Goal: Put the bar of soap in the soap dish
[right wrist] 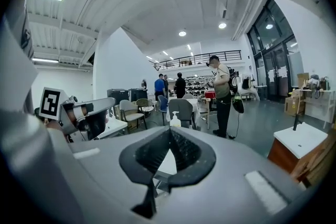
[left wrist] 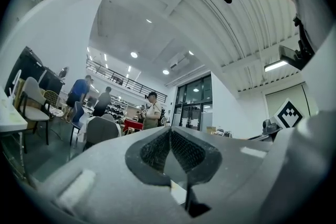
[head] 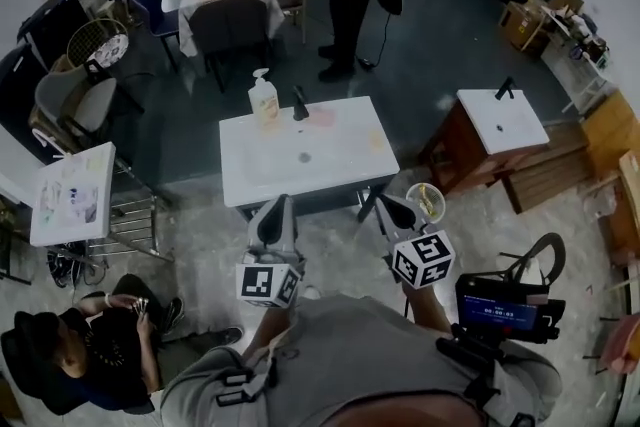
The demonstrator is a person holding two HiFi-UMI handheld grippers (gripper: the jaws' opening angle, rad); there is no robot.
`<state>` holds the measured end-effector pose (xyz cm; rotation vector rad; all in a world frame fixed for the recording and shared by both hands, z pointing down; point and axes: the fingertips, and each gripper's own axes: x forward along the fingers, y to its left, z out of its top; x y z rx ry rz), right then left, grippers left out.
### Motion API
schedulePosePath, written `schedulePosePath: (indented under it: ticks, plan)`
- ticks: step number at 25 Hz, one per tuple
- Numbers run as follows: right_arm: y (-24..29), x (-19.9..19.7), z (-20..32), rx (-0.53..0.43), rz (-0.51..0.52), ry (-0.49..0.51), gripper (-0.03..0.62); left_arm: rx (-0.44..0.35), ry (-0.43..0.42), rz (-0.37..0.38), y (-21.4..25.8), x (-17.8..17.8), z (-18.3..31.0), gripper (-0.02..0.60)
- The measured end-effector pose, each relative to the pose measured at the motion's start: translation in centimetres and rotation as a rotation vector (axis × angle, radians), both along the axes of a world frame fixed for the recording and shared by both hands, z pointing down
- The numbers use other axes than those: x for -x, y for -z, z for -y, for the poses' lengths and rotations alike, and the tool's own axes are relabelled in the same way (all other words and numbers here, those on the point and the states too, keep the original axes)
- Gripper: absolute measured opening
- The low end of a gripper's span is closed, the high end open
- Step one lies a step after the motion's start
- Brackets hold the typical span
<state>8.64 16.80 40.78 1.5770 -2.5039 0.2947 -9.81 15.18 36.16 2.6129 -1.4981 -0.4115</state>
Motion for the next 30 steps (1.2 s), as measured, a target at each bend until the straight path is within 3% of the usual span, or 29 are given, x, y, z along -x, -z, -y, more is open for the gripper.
schedulePosePath:
  ticks: [12,21,30]
  plan:
    - [-1.9,0.8,2.7,0.046,-0.013,-0.073,-0.011,-0.007,-0.043,-0.005,-1.3,2.6,4.1,-0.008]
    - [-0.2,1.0,8.1,-0.050,-0.006,-0.070,-0.004,0.022,0.049,-0.011,-3.0,4.4,5.9,-0.008]
    - [-0.8,1.7,16.7,-0.075,0.038,0.038,-0.002,0.036,0.144,0.026,-3.6,4.5,12.3,-0.008]
